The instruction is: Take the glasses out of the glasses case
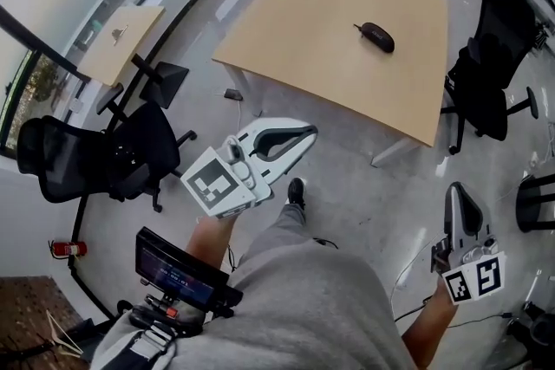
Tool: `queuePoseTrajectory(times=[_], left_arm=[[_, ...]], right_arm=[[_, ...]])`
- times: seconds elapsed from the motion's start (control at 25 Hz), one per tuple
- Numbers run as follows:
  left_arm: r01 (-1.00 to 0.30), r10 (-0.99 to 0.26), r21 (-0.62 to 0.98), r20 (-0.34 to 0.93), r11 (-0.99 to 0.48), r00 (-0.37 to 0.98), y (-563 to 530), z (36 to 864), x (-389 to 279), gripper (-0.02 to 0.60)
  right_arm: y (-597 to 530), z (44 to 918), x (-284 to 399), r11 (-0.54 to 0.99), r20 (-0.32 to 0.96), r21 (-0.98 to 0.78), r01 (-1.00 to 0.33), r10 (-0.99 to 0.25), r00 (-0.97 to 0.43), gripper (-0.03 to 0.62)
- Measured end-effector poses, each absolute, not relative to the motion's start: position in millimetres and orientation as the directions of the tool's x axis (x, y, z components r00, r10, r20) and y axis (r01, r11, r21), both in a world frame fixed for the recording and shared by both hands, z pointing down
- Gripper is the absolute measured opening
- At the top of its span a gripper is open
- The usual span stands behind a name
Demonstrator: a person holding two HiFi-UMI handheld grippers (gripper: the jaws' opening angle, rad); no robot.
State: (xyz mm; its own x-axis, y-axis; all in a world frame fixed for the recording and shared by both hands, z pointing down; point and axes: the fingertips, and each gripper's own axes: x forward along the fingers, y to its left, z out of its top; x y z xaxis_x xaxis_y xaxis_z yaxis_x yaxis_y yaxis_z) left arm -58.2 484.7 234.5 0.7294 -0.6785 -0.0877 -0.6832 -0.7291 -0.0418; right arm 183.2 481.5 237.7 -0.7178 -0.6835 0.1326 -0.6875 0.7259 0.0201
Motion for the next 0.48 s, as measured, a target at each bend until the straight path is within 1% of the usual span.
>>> queuePoseTrajectory(times=[0.24, 0.48], left_arm=[[-0.661, -0.659, -0.033, -0.050, -0.750, 0.751, 420, 248, -78, 0.005], [-0.609, -0.606, -0.028, -0.062, -0.793, 0.793, 341, 244, -93, 0.005]], right_arm=[[420, 237, 166, 0.695, 0.152, 0.022, -0.718, -0.713, -0.685, 0.008], [356, 231, 140, 0.655, 0.157, 0.034, -0.754, -0.749, -0.644, 0.008]])
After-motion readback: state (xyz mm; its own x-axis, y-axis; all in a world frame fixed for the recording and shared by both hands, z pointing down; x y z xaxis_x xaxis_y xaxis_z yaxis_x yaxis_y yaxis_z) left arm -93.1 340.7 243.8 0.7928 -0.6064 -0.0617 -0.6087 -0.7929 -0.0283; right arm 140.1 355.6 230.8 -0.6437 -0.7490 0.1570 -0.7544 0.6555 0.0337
